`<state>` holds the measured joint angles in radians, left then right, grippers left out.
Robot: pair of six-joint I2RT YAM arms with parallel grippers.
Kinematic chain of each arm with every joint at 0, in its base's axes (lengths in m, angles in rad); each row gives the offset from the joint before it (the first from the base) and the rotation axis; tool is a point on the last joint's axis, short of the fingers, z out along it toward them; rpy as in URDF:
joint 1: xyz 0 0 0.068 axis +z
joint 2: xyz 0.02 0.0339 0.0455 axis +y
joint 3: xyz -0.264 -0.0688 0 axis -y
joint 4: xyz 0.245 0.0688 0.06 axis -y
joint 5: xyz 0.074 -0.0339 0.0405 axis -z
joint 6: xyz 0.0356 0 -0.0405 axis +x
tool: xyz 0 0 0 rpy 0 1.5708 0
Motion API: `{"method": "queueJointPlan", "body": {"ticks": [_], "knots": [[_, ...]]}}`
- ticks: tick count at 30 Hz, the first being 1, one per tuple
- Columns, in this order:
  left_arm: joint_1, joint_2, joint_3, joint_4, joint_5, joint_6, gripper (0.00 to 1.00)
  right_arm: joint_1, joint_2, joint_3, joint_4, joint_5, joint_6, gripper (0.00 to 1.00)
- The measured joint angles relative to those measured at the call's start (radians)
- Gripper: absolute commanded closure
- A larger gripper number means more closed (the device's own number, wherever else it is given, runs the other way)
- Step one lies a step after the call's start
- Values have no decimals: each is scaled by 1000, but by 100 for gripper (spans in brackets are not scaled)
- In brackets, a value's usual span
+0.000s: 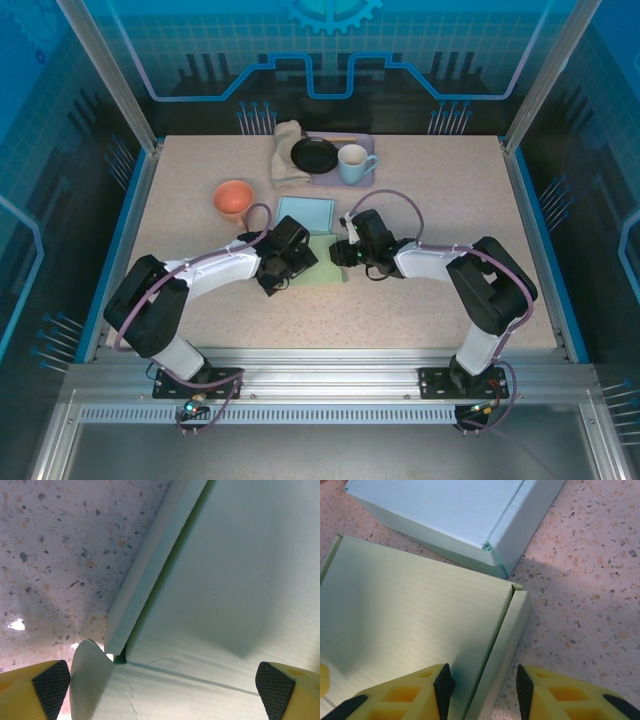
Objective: Fold the paper box
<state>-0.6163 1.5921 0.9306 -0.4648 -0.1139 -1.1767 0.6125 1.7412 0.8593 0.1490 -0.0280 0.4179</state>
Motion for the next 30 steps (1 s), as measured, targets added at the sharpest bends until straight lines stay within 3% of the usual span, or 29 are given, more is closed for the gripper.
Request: {"method": "queueJointPlan", "body": {"ticks": [30], "knots": [[27,81,52,19,-27,8,1,0,13,11,2,-14,-20,60]]}}
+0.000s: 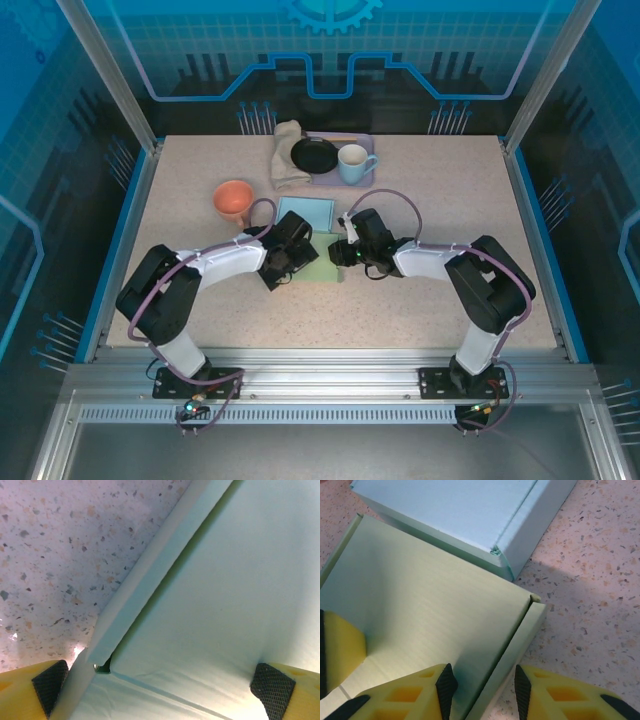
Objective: Fold the paper box
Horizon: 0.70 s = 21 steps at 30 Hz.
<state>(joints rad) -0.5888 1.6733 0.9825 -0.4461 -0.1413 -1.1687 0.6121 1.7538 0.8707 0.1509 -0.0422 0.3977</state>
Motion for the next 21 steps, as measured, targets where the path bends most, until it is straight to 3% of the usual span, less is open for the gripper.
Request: {"method": "queueJointPlan", "body": {"ticks": [21], "knots": [[12,16,4,33,-11,26,3,-11,-40,-9,-63,-19,9,48]]}}
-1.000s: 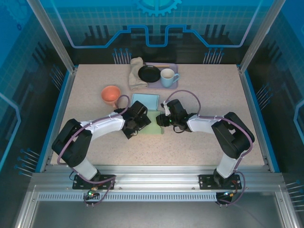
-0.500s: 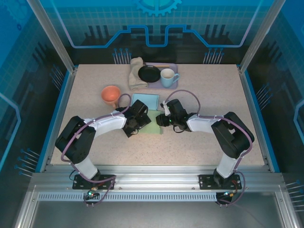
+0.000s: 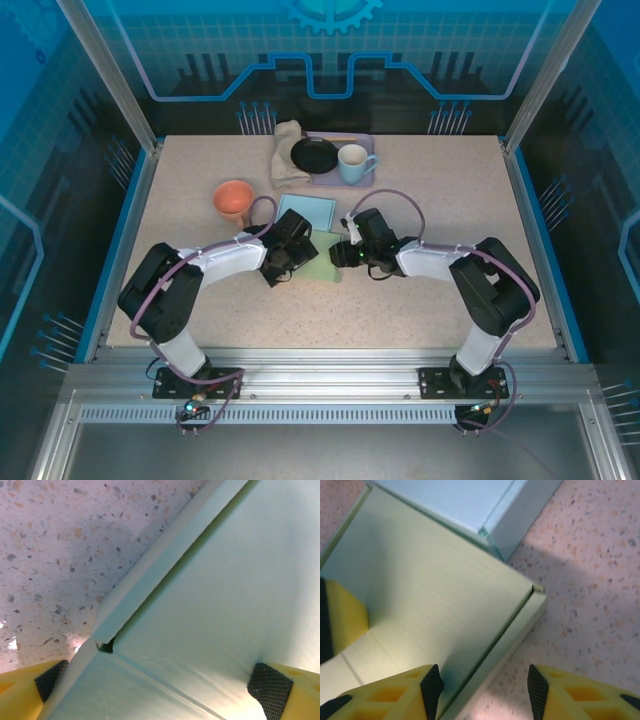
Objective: Fold the paper box
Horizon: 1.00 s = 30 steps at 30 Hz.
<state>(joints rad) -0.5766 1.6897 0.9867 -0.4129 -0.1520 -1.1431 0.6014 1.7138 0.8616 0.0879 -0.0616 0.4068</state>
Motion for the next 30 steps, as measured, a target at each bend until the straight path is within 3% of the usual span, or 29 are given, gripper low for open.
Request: {"method": "queueJointPlan", "body": {"ticks": [11,18,30], "knots": [[12,10,0,29,0,0,3,74,-199,-110,-69,24,121,44],[12,10,0,29,0,0,3,92,-167,-83,-93,63,140,46],[2,-56,-29,-10,0,1,2,-37,-8,85,-95,39,140,54]]}}
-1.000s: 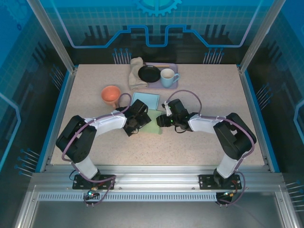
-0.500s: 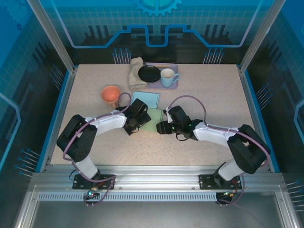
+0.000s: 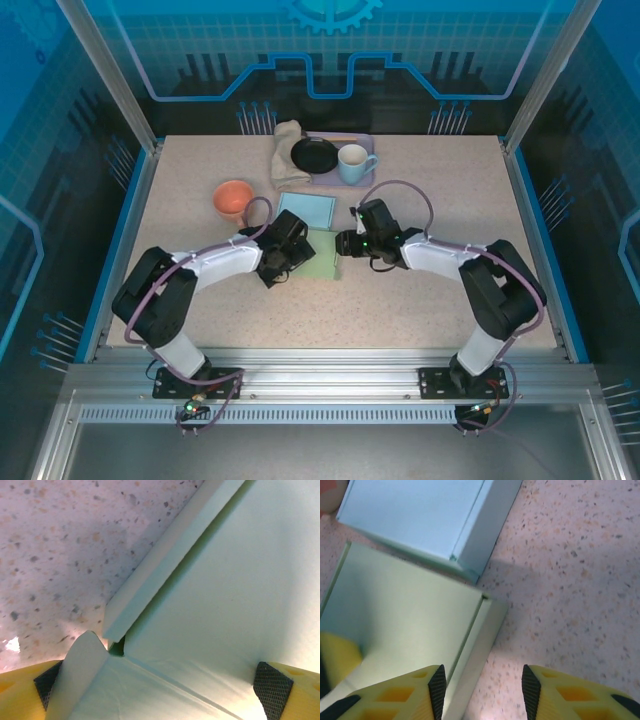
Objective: Fold the paper box
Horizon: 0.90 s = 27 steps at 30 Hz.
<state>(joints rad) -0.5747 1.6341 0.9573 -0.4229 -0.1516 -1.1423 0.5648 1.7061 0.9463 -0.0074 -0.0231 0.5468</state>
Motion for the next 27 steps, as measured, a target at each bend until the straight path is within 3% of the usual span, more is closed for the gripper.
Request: {"method": "queueJointPlan", "body": {"ticks": [5,9,16,27], "knots": [[-23,-66,0,-32,-1,4,1,-7,81,62,-2,-23,0,54],[-26,-95,-1,-55,-16,18,1,-10,135,110,-3,-37,-8,61],[-17,-152,-19,-104,-73,78,1,-14,150,126,-4,-57,-53,64],[6,-53,0,-85,-106,159,1,-24,150,127,-10,-93,-136,64]]}}
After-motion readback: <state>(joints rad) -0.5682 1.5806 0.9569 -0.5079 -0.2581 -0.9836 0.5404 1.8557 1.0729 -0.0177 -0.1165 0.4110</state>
